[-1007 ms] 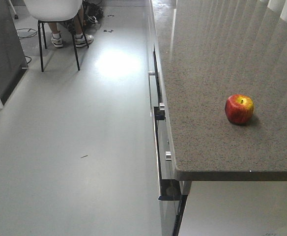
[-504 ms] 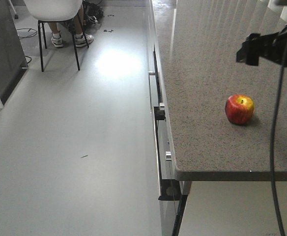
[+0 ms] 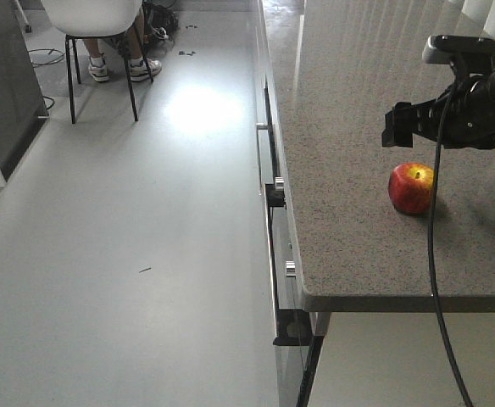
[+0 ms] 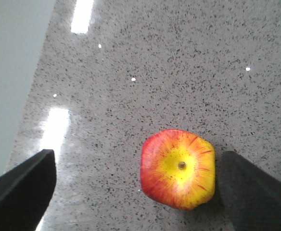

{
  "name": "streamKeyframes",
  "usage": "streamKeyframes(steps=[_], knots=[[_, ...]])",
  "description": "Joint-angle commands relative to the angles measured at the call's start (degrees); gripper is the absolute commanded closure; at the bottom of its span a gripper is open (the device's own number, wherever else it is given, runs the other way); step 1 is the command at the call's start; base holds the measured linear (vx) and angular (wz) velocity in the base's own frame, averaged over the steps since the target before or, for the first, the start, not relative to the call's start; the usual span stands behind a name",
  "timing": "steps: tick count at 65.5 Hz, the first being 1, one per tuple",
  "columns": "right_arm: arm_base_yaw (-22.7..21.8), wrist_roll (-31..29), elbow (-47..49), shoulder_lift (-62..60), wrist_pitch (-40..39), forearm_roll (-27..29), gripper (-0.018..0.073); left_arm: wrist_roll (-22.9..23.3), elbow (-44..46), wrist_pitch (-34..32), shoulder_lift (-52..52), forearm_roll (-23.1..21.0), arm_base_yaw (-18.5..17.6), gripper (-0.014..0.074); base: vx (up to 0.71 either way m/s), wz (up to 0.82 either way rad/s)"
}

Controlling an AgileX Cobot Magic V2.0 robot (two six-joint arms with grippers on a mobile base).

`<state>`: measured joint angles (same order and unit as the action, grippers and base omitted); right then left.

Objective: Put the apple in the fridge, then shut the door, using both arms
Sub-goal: 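Lower the open right gripper over the red-yellow apple, then close the right gripper on the apple and lift it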

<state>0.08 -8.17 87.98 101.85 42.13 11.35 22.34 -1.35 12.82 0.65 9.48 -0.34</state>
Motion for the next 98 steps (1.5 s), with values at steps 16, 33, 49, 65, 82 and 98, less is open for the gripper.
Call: streamKeyframes(steps=[16, 33, 49, 65, 82, 98], knots=[[-0.1, 3.1, 2.1, -0.8, -2.8, -4.6, -0.0081, 0.4, 1.0, -4.0, 0.8, 0.1, -0.2, 0.0602, 0.0, 0.0], [-0.1, 3.8, 2.1, 1.2, -3.7, -5.2, -0.0075, 0.4, 1.0, -4.0, 0.8, 0.1, -0.2, 0.0602, 0.0, 0.0], [-0.1, 5.0, 2.1, 3.7, -5.9, -5.3, -0.007, 0.4, 1.0, -4.0, 0.8, 0.1, -0.2, 0.0602, 0.0, 0.0], [-0.1, 5.0, 2.1, 5.9, -6.8, -5.3, -0.0066, 0.4, 1.0, -4.0, 0.8, 0.1, -0.2, 0.0602, 0.0, 0.0], [-0.1, 5.7, 2.1, 8.3, -6.7, -6.8, -0.006, 0.4, 1.0, -4.0, 0.8, 0.1, -0.2, 0.0602, 0.0, 0.0], [-0.1, 6.3, 2.1, 9.5, -5.0, -7.5, -0.0022, 0.4, 1.0, -4.0, 0.8, 0.1, -0.2, 0.0602, 0.0, 0.0]])
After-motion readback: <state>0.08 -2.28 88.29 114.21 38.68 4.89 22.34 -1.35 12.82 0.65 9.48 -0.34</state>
